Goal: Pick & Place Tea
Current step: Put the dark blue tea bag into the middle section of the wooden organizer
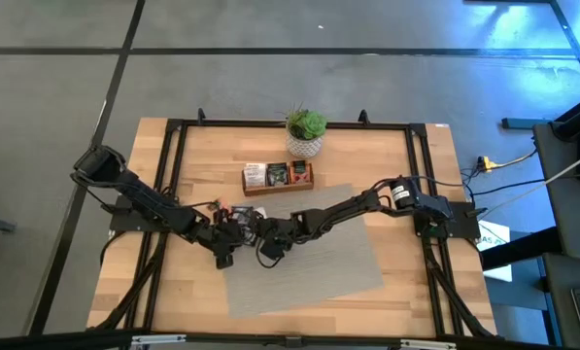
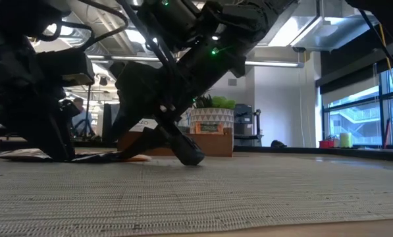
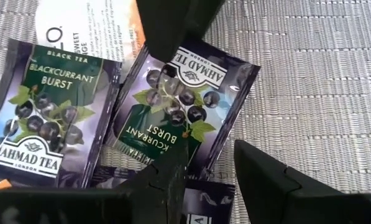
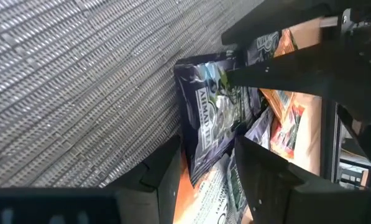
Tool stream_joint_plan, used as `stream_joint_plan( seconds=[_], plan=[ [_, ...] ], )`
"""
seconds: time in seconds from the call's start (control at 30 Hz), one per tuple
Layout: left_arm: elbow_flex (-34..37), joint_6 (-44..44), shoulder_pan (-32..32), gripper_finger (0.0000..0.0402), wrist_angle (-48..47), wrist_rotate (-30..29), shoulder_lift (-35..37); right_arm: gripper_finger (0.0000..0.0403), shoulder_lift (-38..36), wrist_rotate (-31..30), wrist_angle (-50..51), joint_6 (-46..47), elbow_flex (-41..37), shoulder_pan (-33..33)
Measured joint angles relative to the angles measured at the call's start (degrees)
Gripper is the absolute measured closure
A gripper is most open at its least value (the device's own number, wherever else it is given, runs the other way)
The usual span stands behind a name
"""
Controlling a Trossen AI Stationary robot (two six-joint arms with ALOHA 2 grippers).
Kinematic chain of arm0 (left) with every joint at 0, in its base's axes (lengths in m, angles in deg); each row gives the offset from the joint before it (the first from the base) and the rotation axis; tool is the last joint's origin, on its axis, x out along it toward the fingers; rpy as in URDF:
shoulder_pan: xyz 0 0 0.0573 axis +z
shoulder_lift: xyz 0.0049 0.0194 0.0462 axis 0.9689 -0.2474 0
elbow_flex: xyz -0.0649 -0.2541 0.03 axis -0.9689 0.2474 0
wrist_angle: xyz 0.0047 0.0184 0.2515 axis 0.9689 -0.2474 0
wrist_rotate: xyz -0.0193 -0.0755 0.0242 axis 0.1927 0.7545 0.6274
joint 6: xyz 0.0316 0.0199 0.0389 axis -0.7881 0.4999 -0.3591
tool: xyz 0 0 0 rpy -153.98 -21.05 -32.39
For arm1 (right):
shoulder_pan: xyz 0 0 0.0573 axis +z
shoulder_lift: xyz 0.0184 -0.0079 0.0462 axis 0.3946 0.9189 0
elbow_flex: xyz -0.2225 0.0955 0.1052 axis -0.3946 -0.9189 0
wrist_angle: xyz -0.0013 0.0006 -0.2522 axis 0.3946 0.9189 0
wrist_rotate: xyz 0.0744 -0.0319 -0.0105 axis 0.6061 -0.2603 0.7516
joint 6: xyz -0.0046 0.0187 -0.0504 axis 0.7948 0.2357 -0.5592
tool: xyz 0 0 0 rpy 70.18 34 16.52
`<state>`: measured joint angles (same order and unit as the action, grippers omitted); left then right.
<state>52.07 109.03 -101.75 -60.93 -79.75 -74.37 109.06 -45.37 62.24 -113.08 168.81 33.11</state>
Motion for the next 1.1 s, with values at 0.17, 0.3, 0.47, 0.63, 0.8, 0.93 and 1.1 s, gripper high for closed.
stream_joint_plan(
  seconds=[0.17,0.3,0.47,0.63,0.8,0.93,1.1],
  plan=[
    [-0.02,-0.25,0.47,0.0274,-0.20,2.15,1.41,0.0249,0.00,0.12,0.33,1.32,0.02,-0.01],
    [-0.04,-0.49,0.91,0.0274,-0.49,-0.34,1.57,0.0249,0.00,0.27,0.71,1.39,0.03,0.00],
    [-0.15,-0.53,2.96,0.0274,0.13,0.42,-0.10,0.0249,0.00,0.36,0.72,1.51,0.03,0.00],
    [-0.24,-1.91,3.75,0.0274,2.47,0.69,-1.28,0.0249,0.00,0.38,0.72,1.55,0.03,0.02],
    [-0.17,-2.34,3.79,0.0274,3.99,1.53,-1.43,0.0254,-0.02,0.33,0.72,2.49,0.03,0.04],
    [-0.17,-1.69,3.77,0.0274,3.37,1.51,-1.37,0.0287,-0.04,-0.76,0.45,2.54,0.03,0.13],
    [-0.17,-1.56,3.72,0.0274,3.24,1.49,-1.36,0.0352,-0.02,-3.80,0.02,0.16,0.01,0.62]
  ],
)
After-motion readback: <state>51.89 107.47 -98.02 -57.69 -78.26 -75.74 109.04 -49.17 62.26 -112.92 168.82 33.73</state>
